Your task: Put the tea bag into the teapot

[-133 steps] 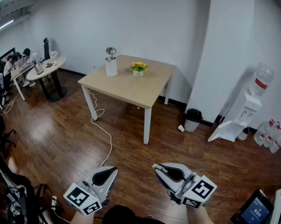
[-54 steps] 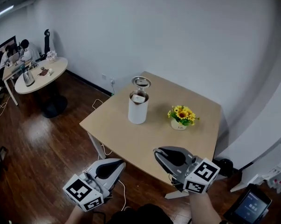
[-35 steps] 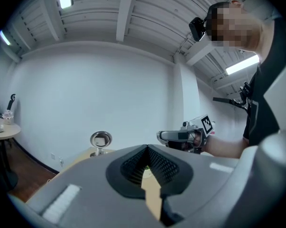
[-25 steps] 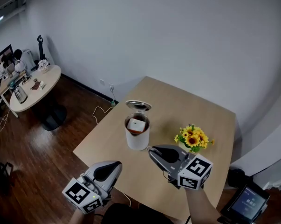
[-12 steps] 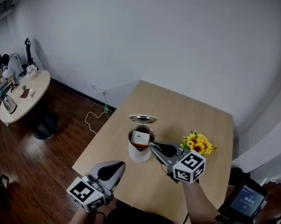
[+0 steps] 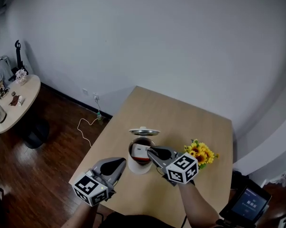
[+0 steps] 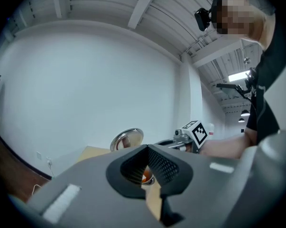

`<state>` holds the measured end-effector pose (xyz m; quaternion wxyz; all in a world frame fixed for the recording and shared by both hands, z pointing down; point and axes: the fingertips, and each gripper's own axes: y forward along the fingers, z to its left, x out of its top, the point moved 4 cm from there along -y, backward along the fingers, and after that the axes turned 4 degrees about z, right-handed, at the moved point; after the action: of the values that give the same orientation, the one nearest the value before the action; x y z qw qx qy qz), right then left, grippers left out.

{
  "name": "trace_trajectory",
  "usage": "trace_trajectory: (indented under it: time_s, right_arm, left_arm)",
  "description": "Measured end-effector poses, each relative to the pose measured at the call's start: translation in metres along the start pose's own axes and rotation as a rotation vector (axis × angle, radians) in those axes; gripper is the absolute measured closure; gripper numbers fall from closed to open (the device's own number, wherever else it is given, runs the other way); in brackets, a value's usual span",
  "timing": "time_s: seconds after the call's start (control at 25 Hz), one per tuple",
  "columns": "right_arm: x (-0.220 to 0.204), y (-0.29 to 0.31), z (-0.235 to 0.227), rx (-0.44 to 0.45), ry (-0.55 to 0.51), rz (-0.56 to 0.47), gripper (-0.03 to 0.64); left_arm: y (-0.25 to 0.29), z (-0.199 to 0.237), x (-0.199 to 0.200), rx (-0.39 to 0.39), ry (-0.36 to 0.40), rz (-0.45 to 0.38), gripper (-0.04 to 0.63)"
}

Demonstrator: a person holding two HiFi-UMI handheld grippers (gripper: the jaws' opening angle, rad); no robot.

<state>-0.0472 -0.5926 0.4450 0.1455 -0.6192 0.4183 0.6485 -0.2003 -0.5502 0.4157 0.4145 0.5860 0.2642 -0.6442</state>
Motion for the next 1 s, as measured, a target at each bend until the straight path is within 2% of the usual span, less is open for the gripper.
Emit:
trace_trajectory:
  time_s: [0.28,0.4,0.56,1.0]
  right_arm:
    - [-0.027,0.045,-0.04,-0.002,-0.005,0.088,0.569]
    - [-0.026,0.045,-0.035,-0.014,-0.022,0.122,0.569]
    - [-0.026,0.053,-0.029,-0.017,-0.099,0.203,0.569]
    - [-0.029,0.056,-0.03,-0.037,-0.078,0.253,0.552]
  left_arm:
    - [0.06,0.042,-0.03,-0.045,-0.028,0.047,0.591]
    - [0.056,0.035,-0.027,-0.043,-0.058,0.057,0.591]
    - [0.047,0.037,-0.024,-0.038,-0.059,0.062,0.591]
    - [0.04,0.032,-0.033,-0.046,-0.071,0.082,0.591]
